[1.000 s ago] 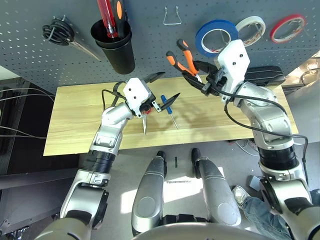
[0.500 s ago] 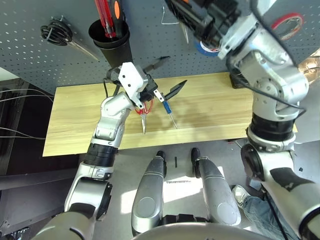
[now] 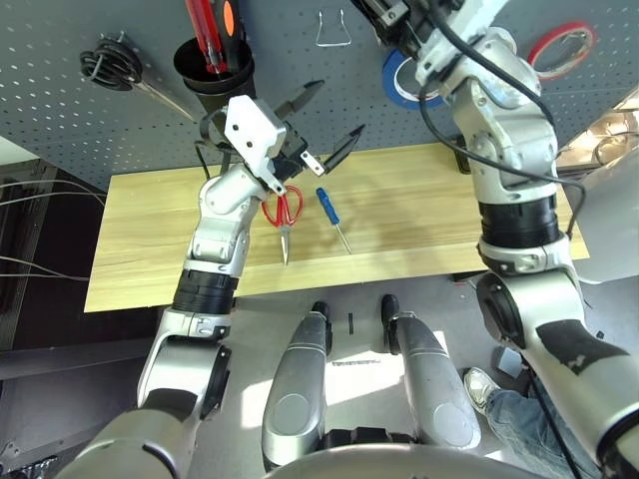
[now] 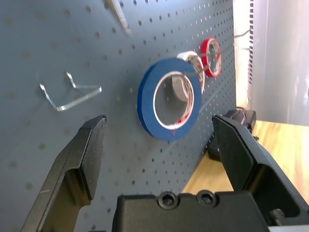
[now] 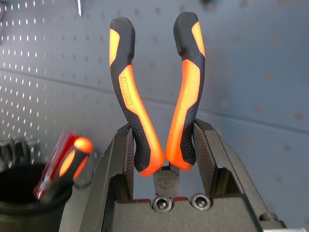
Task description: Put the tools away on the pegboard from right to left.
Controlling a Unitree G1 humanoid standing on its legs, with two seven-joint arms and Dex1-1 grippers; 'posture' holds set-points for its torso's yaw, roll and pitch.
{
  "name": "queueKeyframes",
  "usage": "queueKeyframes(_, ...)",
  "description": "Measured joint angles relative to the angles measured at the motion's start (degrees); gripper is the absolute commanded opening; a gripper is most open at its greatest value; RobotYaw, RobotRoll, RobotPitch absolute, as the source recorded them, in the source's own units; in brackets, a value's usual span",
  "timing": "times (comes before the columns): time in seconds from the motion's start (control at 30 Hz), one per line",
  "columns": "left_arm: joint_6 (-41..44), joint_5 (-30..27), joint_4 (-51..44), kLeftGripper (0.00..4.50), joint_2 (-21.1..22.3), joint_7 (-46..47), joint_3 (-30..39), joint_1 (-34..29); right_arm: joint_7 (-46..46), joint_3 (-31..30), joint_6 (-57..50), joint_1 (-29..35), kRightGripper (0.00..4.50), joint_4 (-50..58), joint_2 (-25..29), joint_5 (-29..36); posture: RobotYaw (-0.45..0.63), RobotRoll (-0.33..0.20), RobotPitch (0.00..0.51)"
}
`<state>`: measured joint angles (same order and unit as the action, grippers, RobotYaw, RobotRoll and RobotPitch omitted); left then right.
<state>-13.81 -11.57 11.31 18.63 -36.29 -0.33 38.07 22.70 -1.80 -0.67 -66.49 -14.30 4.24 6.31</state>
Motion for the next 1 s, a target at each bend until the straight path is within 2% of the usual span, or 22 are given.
queueKeyframes(0.5, -1.9, 0.4, 0.45, 4.5, -0.05, 0.87, -0.01, -0.02, -2.47, -0.29, 24.14, -5.39, 1.94, -27.09, -1.8, -4.47, 0.16, 0.0, 0.366)
queueKeyframes(1.0, -1.95, 0.59, -0.12, 4.5, 0.03, 1.01, -0.01, -0.58, -3.89, 0.15, 34.5, -7.89, 1.94, -39.09, -3.13, -5.89, 0.18, 0.0, 0.374)
